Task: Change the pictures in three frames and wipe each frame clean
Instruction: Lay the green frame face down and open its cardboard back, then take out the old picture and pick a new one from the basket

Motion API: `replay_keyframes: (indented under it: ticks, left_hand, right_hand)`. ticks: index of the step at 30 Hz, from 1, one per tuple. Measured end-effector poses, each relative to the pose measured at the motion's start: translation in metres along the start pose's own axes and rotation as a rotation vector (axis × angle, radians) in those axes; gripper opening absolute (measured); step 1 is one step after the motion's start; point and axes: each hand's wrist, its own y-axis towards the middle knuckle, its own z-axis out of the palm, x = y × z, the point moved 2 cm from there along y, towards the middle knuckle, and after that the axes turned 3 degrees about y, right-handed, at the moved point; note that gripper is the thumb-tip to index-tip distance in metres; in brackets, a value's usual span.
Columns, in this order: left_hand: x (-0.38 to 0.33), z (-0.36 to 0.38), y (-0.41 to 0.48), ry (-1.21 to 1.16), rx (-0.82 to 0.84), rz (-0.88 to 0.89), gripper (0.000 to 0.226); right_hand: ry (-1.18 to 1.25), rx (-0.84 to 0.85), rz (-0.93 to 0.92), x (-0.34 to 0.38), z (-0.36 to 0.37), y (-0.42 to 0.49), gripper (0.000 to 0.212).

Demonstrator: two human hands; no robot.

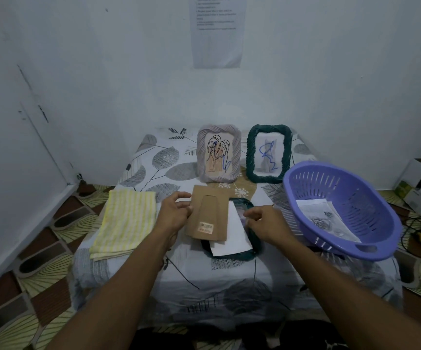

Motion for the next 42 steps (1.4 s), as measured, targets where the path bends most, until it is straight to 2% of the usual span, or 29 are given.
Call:
replay_keyframes:
  ticks: [6, 10, 15, 19, 23, 27, 29, 31, 34, 42]
  left_hand:
    - [0.007, -0.029, 0.008, 0.013, -0.052, -0.028, 0.028]
    - [0.013, -0.034, 0.013, 0.033, -0.088, -0.024, 0.026]
    - [0.022, -0.048, 0.022, 0.307, -0.179, 0.04, 0.023]
    - [0.017, -0.044, 0.014, 0.616, -0.234, 0.185, 0.023]
    - [0.012, -0.028, 0.001, 0.704, -0.129, 0.369, 0.02]
    - [0.008, 0.005, -0.01, 0.773, 0.054, 0.499, 0.03]
    - [0.01, 0.026, -0.013, 0.844, 0.135, 0.478, 0.031]
    - [0.015, 0.043, -0.013, 0.915, 0.165, 0.452, 0.044]
    - [0.023, 0.053, -0.014, 0.956, 0.124, 0.378, 0.06]
    - [0.014, 0.07, -0.024, 1.134, 0.023, 0.336, 0.062]
  right_hand:
    - [-0.366, 0.075, -0.222, -0.003, 0.009, -0.007, 0.026]
    - [-0.425, 0.052, -0.283, -0.008, 0.014, -0.008, 0.03]
    - [-0.455, -0.006, -0.305, -0.012, 0.016, -0.01, 0.03]
    - [-0.361, -0.033, -0.284, -0.014, 0.019, -0.011, 0.029]
    - [-0.341, -0.039, -0.296, -0.015, 0.019, -0.013, 0.028]
    - [-0.318, -0.055, -0.296, -0.016, 0.017, -0.014, 0.029]
    - [-0.309, -0.051, -0.286, -0.016, 0.016, -0.016, 0.03]
    - [-0.288, -0.057, -0.288, -0.015, 0.014, -0.019, 0.03]
    - [-0.33, -0.103, -0.36, -0.013, 0.005, -0.028, 0.03]
    - [-0.602, -0.281, -0.558, 0.005, -0.04, -0.039, 0.022]
